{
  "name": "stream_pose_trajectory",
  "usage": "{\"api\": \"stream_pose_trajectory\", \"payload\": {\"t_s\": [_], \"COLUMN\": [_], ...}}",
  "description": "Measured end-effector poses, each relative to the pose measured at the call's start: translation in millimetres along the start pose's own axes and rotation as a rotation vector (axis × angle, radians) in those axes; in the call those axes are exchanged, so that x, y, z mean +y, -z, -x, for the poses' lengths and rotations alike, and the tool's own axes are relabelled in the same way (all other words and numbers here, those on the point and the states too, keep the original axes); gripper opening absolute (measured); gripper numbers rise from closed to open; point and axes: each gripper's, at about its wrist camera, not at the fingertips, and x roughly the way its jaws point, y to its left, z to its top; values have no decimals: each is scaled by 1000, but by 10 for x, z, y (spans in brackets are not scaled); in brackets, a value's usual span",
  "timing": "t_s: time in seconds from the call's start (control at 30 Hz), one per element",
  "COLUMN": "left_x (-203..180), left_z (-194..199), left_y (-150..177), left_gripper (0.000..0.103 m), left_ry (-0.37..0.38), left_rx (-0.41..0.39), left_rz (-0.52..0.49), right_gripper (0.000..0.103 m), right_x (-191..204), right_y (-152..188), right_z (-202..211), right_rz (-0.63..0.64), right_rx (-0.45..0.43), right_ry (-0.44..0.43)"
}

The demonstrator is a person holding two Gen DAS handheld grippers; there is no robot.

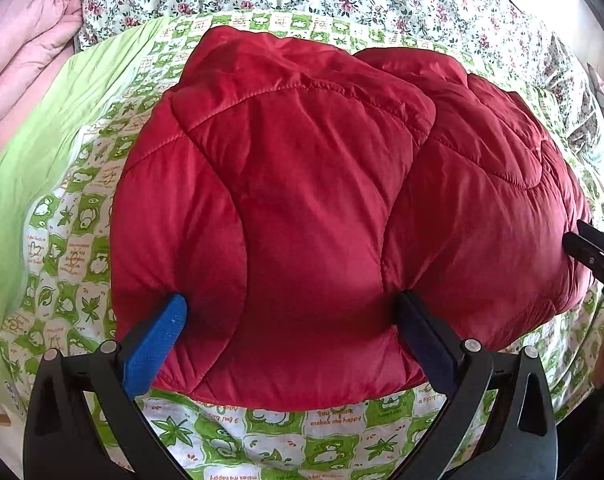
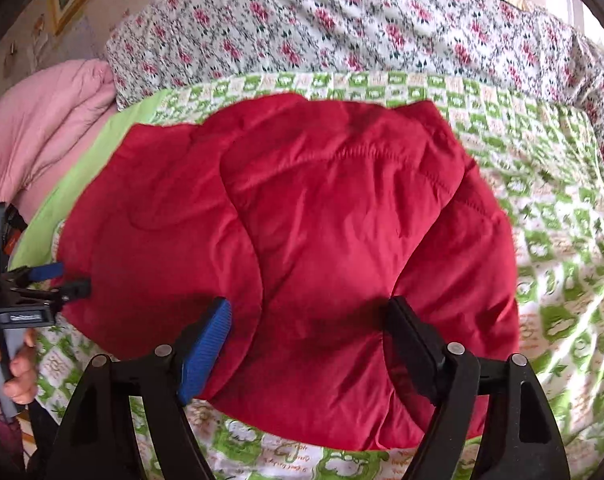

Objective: Fold large clothes

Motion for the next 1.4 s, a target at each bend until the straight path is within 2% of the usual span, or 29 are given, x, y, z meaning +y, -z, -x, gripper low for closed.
{"api": "stream_pose_trajectory", "payload": {"t_s": [0.57,0.7,0.77,0.87,0.93,1.0,1.1,1.17,1.27,1.4], "left_x": [-1,110,160,136,44,-98,-154,-115,4,-47], "left_z": [26,304,531,756,743,594,273,-56,-250,-314], "left_y": [7,0,-47,-156,-264,-392,-475,-478,-436,-444], "left_gripper": [103,99,99,99,99,99,99,99,103,103], "left_ry": [-2,48,78,118,146,134,133,82,110,85], "left_rx": [-17,-85,-145,-201,-198,-180,-113,-28,-20,-7], "left_rz": [19,69,88,71,33,-11,-30,-13,44,19], "right_gripper": [88,87,87,83,82,82,82,82,84,84], "right_x": [-35,-49,-48,-9,11,21,-27,-102,-164,-160], "right_y": [-27,-19,-25,-85,-176,-270,-390,-416,-376,-355], "right_z": [-230,-218,-194,10,217,259,59,-144,-345,-428], "right_rz": [11,9,7,5,0,8,6,-19,-21,-28], "right_rx": [12,13,16,-7,-71,-79,-26,29,57,72], "right_ry": [7,6,8,7,-16,-6,4,-2,-20,-20]}}
